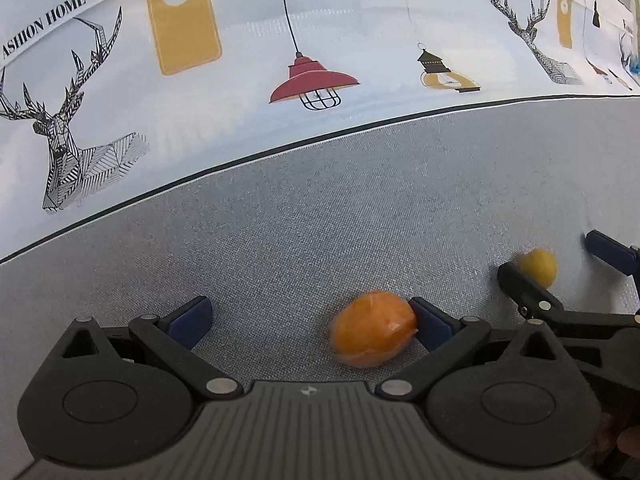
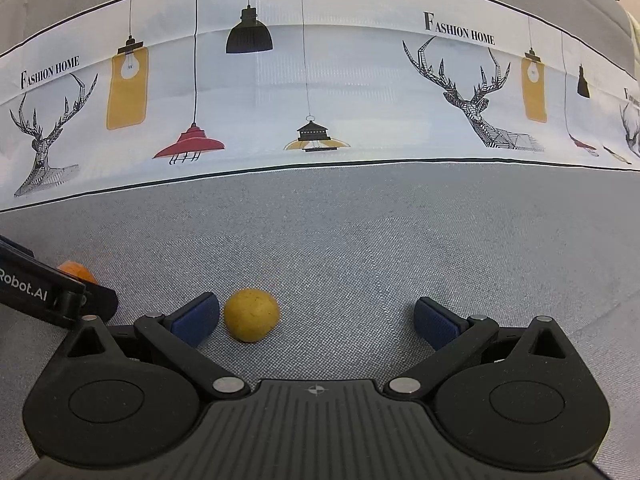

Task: Organize fruits
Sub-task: 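Grasp a mandarin with the left tool while the right tool grasps a yellow fruit, then carry the mandarin and yellow fruit over the blue plate with both tools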

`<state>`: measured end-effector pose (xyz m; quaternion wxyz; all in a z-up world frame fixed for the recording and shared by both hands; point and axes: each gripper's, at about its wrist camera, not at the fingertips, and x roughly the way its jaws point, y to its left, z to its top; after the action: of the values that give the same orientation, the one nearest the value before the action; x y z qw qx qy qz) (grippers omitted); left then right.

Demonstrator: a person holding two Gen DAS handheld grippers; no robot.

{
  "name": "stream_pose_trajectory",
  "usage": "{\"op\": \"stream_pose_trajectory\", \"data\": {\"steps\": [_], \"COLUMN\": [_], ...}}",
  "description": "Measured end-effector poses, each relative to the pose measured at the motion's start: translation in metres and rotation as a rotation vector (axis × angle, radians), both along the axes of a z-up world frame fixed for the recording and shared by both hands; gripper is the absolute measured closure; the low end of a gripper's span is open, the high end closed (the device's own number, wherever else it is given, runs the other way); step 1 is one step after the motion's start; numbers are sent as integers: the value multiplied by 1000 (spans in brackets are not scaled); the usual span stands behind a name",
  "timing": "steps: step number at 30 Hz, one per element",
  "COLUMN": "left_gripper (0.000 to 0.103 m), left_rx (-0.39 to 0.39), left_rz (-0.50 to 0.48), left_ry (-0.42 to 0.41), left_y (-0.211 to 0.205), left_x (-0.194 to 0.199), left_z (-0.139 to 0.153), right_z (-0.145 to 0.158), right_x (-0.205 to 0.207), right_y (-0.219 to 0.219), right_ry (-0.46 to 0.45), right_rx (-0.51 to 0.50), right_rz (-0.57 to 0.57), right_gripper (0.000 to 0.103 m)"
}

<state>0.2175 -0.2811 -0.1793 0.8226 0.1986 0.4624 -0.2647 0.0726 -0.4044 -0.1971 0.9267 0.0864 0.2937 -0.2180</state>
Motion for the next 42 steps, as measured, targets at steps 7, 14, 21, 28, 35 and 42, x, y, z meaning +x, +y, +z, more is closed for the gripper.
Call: {"op": "stream_pose_trajectory", "data": {"steps": [7, 14, 21, 28, 35, 42], "left_gripper": [0, 57, 66, 66, 66, 66], "left_rx": [-2, -41, -14, -15, -14, 16], "left_rz": [-2, -19, -26, 53, 148, 272], "left_ry": [1, -6, 16, 58, 103, 105], "left_y": [0, 0, 9, 68, 169, 270], "left_x": [-1, -9, -33, -74, -149, -222], "left_z": [1, 12, 29, 82, 126, 150], "right_z": [0, 4, 17, 72, 113, 150], "right_x": [0, -2, -11, -74, -167, -219], "right_y": [0, 3, 4, 24, 103, 189], "right_ry": [0, -10, 10, -39, -4, 5], "right_rx": [0, -14, -22, 10, 53, 87], "right_rz": [0, 31, 8, 14, 190, 383], "right_gripper": [1, 22, 76, 76, 76, 76]}}
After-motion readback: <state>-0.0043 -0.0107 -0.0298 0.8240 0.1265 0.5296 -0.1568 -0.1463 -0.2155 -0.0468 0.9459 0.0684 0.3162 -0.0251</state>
